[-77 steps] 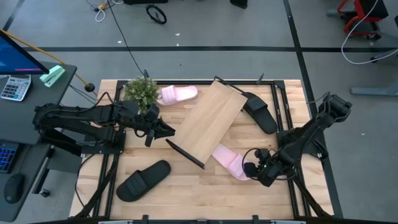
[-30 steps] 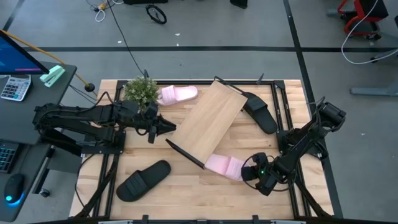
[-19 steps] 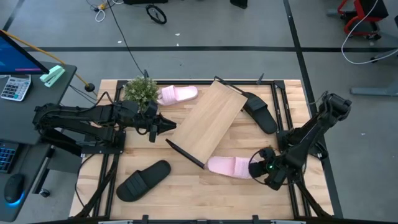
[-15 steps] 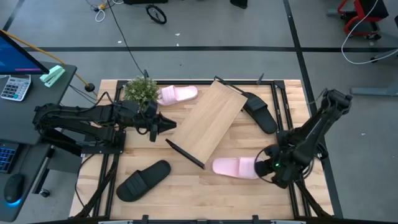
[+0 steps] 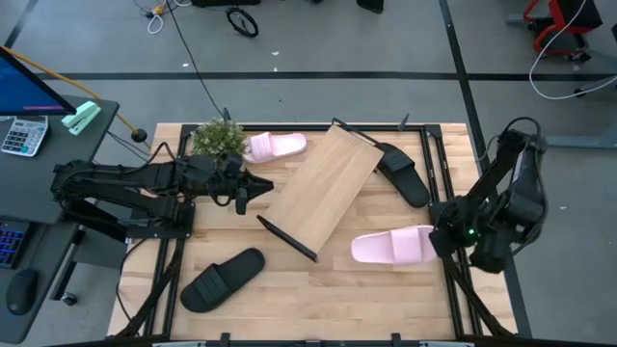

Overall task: Pick and place slides into the shelf
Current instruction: Put the bottom pink slipper on the shelf

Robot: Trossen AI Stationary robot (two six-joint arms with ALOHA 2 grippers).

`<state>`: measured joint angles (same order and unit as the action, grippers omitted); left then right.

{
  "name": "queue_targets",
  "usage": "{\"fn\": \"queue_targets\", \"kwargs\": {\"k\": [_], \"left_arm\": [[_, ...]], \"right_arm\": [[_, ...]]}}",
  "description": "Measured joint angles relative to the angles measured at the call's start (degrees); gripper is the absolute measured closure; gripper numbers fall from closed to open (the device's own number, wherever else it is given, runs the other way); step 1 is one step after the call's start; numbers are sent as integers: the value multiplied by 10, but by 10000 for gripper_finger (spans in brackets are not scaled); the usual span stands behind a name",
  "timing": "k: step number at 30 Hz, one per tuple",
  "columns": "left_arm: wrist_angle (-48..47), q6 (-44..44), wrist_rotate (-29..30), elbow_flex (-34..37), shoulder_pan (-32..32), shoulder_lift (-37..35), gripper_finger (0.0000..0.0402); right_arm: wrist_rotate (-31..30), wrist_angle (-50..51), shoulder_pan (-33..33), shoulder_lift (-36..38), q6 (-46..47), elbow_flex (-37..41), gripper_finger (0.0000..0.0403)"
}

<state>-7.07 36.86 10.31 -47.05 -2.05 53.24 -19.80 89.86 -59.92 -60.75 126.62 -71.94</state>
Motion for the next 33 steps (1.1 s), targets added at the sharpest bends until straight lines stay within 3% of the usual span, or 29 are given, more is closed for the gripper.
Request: {"fn": "queue_targets", "kwargs": {"k": [7,17,21,28,33], "left_arm": [[2,0,42,0,0,0,322],[55,0,64,0,0,0,323],[70,-5,65,0,0,0,328],[72,0,73,0,0,0,323],[74,-1,73,0,0,-1,323]], "right_arm": [[-102,1,13,-5,-6,-36,383],[-258,-3,118,-58,21,-33,383],[-309,-49,159,-97,32,-33,384],[-331,-201,222,-164,38,-33,384],[-286,-217,240,-218,36,-79,384]]}}
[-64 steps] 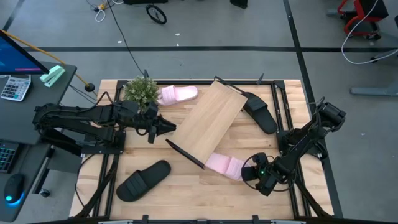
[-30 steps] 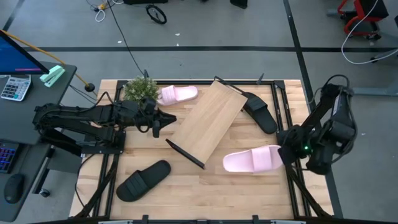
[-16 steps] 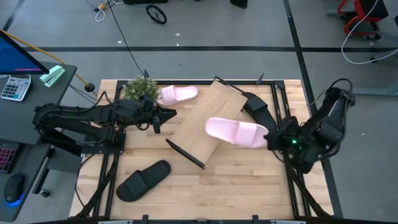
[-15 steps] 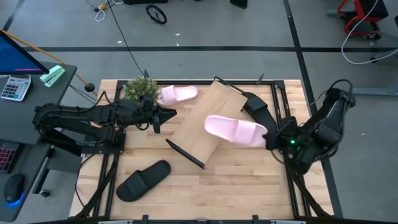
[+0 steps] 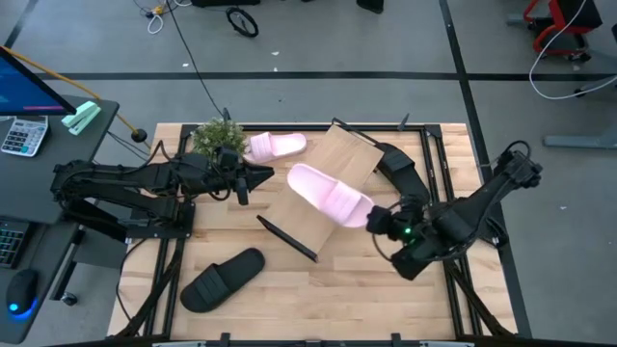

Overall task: Pick and place slides into the shelf
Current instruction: Put the bottom pink slipper on the shelf

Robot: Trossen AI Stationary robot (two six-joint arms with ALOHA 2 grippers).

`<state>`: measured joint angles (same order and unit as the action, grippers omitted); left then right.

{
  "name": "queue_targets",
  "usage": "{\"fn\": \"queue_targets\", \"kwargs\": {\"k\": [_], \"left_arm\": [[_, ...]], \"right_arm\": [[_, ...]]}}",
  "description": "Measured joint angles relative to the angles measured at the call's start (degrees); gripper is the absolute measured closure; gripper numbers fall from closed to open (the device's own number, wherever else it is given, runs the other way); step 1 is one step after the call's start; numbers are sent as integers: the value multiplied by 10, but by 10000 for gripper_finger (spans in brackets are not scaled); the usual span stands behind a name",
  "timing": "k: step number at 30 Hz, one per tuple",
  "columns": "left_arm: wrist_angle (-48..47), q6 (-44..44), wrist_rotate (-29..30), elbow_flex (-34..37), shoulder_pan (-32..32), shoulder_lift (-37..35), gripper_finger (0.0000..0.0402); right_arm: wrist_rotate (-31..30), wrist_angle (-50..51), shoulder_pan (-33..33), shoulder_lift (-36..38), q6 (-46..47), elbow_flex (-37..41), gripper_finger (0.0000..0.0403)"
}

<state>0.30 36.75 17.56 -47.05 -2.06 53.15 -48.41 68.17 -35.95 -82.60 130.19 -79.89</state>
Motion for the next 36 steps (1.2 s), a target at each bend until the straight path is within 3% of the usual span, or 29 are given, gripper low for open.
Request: {"fn": "queue_targets", "kwargs": {"k": [12,24,36], "left_arm": [[-1,-4,-30,0,0,0,322],[-1,-4,-50,0,0,0,326],[-1,-15,-50,0,0,0,333]], "right_arm": [[53,9,35,-104,-13,-86,384],[112,-1,36,-113,-24,-86,385],[124,-67,38,-138,-23,-86,385]]}}
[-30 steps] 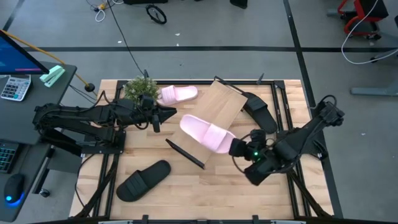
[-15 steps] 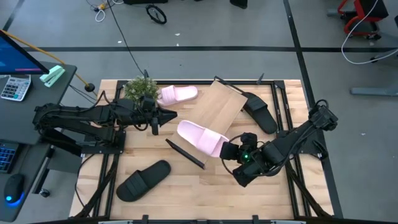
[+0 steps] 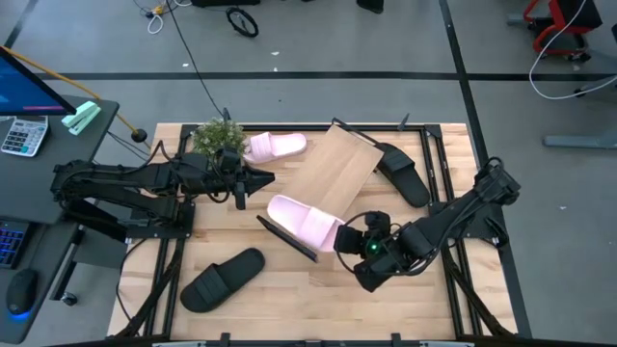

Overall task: Pick and place slides into the shelf
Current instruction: Put the bottom pink slipper on the shelf

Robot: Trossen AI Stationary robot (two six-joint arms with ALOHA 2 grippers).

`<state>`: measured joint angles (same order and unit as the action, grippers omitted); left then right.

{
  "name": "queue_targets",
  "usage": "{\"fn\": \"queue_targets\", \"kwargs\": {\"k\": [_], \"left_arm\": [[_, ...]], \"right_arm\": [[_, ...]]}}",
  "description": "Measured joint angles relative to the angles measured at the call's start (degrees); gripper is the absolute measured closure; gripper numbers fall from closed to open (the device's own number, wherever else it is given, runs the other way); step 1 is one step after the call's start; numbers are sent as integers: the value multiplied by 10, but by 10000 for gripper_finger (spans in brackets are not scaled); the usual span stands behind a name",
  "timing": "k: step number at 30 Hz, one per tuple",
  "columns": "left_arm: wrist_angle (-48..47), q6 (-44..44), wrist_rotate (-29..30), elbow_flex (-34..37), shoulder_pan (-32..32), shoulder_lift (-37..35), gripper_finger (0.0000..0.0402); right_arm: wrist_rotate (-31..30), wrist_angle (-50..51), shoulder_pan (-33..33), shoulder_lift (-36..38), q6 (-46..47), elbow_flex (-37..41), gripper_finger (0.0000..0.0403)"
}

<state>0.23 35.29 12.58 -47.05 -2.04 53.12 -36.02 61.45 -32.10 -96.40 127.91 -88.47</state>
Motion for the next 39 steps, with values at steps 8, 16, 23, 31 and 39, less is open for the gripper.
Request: {"fn": "queue_targets", "kwargs": {"k": [8,16,23,31,39], "left_arm": [[0,0,0,0,0,0,326],[0,0,0,0,0,0,335],[0,0,0,0,0,0,327],[0,-1,0,0,0,0,333],[0,-2,0,0,0,0,329]], "right_arm": [[10,-10,0,-5,0,0,385],[28,-9,1,-5,0,2,385],[62,-13,1,-5,1,18,383],[64,-32,1,-4,-5,26,377],[64,-34,1,-4,-6,26,374]]}}
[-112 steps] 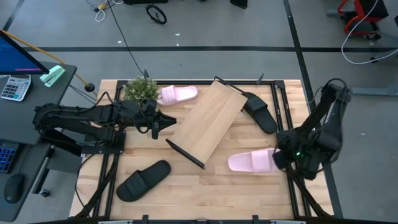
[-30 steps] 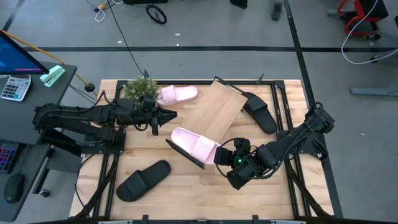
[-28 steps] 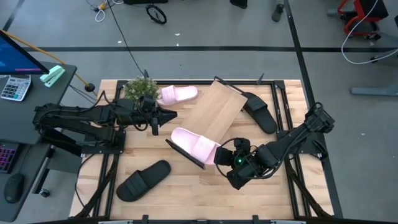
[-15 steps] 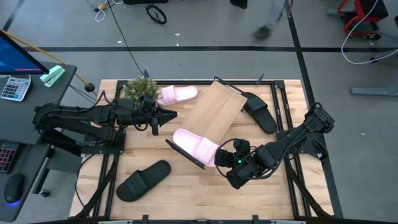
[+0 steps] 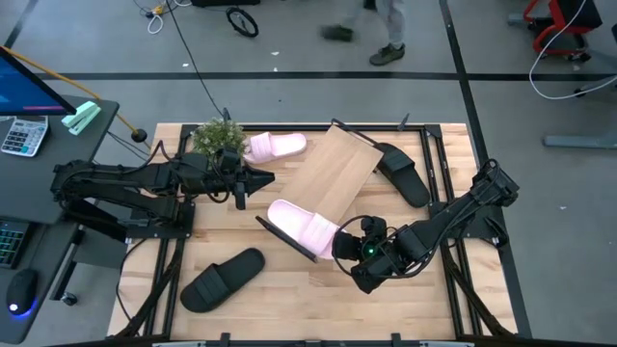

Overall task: Pick and place slides into the shelf
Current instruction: Put the bottom pink slipper on the shelf

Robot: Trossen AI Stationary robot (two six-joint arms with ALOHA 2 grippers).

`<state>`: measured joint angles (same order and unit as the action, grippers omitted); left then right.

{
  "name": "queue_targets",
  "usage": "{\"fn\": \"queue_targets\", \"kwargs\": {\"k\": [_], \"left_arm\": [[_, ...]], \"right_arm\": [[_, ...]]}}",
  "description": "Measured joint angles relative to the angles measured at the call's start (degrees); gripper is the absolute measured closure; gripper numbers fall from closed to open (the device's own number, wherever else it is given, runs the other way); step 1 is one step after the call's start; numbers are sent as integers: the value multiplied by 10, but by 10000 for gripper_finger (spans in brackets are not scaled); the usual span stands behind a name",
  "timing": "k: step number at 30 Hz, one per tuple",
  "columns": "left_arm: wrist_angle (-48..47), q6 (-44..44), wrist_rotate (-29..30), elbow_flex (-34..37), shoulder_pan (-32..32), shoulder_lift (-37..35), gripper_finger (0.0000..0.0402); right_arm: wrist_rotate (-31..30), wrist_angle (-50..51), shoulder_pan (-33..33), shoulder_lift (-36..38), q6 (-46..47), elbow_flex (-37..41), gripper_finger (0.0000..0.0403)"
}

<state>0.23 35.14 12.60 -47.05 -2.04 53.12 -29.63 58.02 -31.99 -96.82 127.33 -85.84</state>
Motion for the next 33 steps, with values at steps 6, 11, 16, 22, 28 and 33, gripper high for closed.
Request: {"fn": "queue_targets", "kwargs": {"k": [6,11,16,22,28,33], "left_arm": [[0,0,0,0,0,0,322],[0,0,0,0,0,0,324],[0,0,3,0,0,0,324],[0,0,3,0,0,0,319],[0,0,4,0,0,0,325],[0,1,4,0,0,0,324]], "right_arm": [[0,0,0,0,-4,0,343],[4,-8,2,0,-14,0,304],[20,-12,11,0,-29,0,271],[41,-12,20,0,-47,0,245],[63,-10,28,0,-63,0,225],[81,-9,28,0,-73,0,213]]}}
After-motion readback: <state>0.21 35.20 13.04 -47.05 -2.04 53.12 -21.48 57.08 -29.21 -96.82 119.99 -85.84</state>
